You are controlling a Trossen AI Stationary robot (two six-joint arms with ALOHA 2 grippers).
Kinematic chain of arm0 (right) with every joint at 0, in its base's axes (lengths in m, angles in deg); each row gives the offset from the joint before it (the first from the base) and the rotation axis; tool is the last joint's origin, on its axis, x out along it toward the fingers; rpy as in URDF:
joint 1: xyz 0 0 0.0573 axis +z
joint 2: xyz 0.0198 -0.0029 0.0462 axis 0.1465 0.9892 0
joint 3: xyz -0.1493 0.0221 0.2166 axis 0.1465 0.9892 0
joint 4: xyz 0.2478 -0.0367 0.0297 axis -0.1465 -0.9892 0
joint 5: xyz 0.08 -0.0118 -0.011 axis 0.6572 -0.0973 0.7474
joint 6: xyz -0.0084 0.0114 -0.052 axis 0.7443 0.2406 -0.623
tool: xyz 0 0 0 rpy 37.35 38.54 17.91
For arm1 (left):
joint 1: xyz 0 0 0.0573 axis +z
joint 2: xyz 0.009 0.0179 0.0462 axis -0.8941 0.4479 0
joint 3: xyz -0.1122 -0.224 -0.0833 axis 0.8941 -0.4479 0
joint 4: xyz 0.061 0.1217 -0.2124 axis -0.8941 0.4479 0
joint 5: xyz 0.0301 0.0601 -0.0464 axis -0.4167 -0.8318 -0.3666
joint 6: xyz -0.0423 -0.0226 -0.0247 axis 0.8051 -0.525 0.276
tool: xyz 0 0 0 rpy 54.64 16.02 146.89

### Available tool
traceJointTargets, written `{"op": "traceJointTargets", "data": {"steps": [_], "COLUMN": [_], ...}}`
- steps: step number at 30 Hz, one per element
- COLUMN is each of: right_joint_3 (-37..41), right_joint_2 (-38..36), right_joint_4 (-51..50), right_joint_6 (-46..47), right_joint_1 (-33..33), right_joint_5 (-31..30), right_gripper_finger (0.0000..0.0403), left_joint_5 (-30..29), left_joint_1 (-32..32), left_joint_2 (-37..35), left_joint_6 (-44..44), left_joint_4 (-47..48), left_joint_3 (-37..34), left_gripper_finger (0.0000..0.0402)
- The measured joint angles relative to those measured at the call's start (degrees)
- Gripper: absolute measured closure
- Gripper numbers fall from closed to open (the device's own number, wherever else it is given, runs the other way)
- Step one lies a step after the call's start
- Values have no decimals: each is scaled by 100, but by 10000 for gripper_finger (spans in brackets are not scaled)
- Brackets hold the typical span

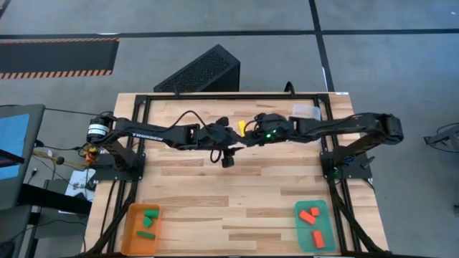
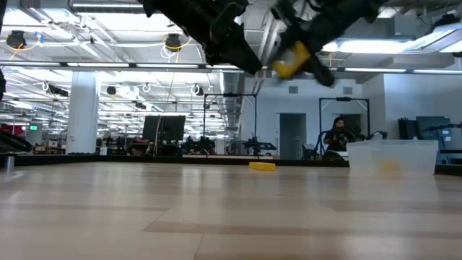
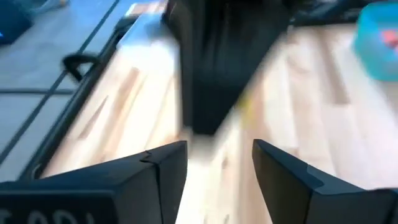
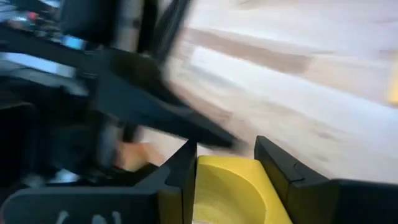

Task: Sort & place blocks by color
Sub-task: Put the bottom yellow block into the transparent bin, then put the yellow block into the transparent bin

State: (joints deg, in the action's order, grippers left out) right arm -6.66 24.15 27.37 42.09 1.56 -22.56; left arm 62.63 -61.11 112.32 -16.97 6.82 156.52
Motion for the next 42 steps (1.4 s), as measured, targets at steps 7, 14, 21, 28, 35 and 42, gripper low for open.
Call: {"op": "traceJointTargets", "data": {"steps": [7, 14, 21, 28, 35, 42], "right_joint_3": [21, 272, 800, 943, 939, 936], "right_joint_2": [-1196, -1552, -1426, -1139, -989, -1201], "right_joint_4": [-2832, -5719, -5208, -5088, -5121, -4992], "right_joint_6": [-675, -927, -1198, -1316, -1433, -1021], "right_joint_1": [-903, -1949, -2577, -2794, -2863, -2395], "right_joint_5": [-820, -2077, -1900, -1734, -1631, -1266], "right_gripper_finger": [274, 274, 248, 204, 146, 128], "left_joint_5": [-474, -468, 526, 447, 298, -499], "left_joint_1": [213, 639, 1192, 1420, 1458, 1502], "left_joint_2": [-118, 220, 1050, 1580, 1863, 1869], "left_joint_6": [94, 495, 1042, 1417, 1613, 2647], "left_joint_4": [597, 317, -896, -1557, -1895, -1778], "left_joint_3": [-2, 17, 0, -4, -2, -2], "left_gripper_finger": [208, 209, 209, 205, 165, 128]}}
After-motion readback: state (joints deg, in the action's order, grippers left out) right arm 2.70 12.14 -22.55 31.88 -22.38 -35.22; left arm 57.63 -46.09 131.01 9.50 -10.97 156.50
